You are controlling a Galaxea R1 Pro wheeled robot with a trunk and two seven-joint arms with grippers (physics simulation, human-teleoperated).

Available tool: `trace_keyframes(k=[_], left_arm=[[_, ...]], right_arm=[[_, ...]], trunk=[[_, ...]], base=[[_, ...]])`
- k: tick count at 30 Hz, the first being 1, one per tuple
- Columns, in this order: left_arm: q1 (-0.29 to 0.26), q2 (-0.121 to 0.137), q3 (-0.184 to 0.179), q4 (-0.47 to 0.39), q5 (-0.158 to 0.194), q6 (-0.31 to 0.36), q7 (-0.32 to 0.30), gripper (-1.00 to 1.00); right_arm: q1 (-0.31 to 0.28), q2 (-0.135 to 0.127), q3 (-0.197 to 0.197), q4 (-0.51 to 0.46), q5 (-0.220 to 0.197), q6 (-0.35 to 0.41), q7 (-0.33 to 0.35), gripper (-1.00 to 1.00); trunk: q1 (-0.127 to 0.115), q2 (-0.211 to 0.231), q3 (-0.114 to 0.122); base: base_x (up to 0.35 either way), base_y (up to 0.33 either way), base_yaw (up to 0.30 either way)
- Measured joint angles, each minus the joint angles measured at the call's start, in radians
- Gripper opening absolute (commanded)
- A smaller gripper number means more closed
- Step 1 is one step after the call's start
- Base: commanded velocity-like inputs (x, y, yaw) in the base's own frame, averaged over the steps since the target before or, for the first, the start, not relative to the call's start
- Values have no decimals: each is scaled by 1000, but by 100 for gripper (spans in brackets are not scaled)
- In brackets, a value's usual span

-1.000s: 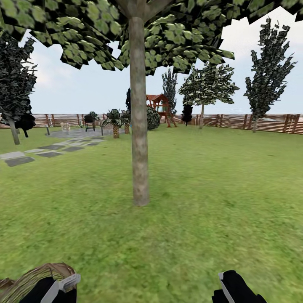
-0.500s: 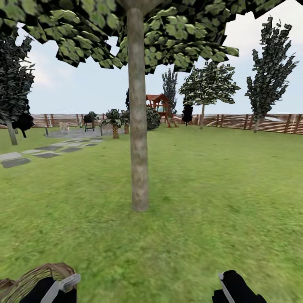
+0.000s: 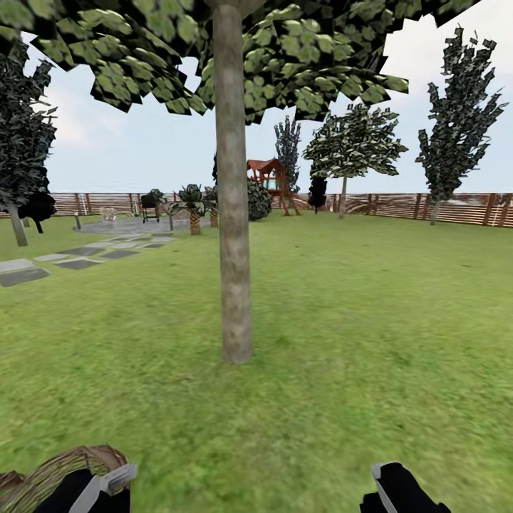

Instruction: Take the three Easter eggs out of the wicker basket on the lawn in the garden, then place them on the lawn next to a single tree (choose any tree) so that all three eggs are next to the same tree and none are left in the basket.

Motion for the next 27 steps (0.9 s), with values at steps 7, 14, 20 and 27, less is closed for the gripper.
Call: trace_keyframes(k=[7,14,20,27], left_arm=[[0,-6,0,0,1,0,0,-100],[0,-6,0,0,1,0,0,-100],[0,-6,0,0,2,0,0,-100],[0,-6,0,0,2,-1,0,-100]], right_arm=[[0,1,0,0,-7,-1,1,100],[0,1,-5,0,-9,-1,1,100],[0,3,-3,0,-8,-1,1,100],[0,4,-2,2,-8,-2,1,100]], trunk=[[0,0,0],[0,0,0],[0,0,0],[0,0,0]], base=[[341,0,0],[341,0,0],[341,0,0],[341,0,0]])
